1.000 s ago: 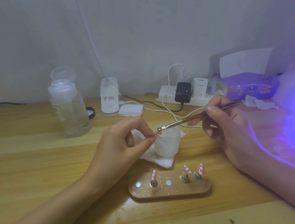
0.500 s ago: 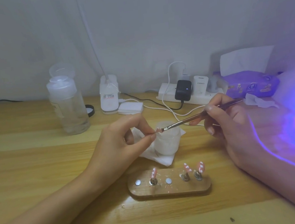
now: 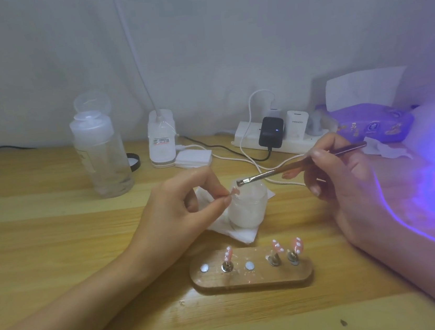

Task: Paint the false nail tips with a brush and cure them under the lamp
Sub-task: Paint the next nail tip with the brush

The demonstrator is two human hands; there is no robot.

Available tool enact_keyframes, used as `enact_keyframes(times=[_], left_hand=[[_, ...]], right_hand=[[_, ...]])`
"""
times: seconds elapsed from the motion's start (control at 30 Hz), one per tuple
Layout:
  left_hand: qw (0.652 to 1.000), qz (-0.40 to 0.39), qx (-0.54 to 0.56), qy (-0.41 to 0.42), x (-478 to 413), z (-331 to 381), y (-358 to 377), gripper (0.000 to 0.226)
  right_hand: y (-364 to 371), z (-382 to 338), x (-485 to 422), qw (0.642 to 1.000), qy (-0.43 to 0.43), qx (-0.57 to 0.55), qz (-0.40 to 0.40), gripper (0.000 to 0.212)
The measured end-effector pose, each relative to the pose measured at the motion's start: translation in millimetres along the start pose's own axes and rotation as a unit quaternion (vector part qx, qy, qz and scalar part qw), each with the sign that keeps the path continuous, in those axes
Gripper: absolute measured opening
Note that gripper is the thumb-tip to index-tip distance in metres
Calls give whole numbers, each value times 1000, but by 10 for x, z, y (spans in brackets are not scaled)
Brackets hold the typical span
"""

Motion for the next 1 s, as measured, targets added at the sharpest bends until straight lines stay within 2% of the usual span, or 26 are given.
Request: enact_keyframes(times=[0.2,0.37,0.5,0.63,0.73,0.83,1.0], left_hand=[[1000,1,7,-6,3,-4,2,11],[1000,-1,-1,-2,2,-8,2,15],[1000,0,3,-5,2,-12,3,13],[1000,-1,1,0,-5,-4,1,13],[1000,0,-1,1,-3,-10,5,14],[1000,2,1,1,0,-12,6,10],[1000,0,2,-2,3,-32,7,11]], right_hand=[[0,30,-5,999,8,46,-2,21],[-21,4,-12,1000,4,-1,10,20],[15,5,0,999,9,29,-9,20],[-20,4,-6,999,4,41,12,24],[-19,-10,2,1000,-4,7,5,20],[22,-1,13,999,-8,25,-18,19],[-9,-4,-1,999,-16,41,10,15]])
Point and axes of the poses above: each hand's wrist, its own x-axis away from the middle knuckle, its own y-axis out of the palm, z = x × y, the point moved 3 cm from there along -x, towards the middle knuckle, and after that the axes turned 5 degrees about z, right-handed, at the moved point
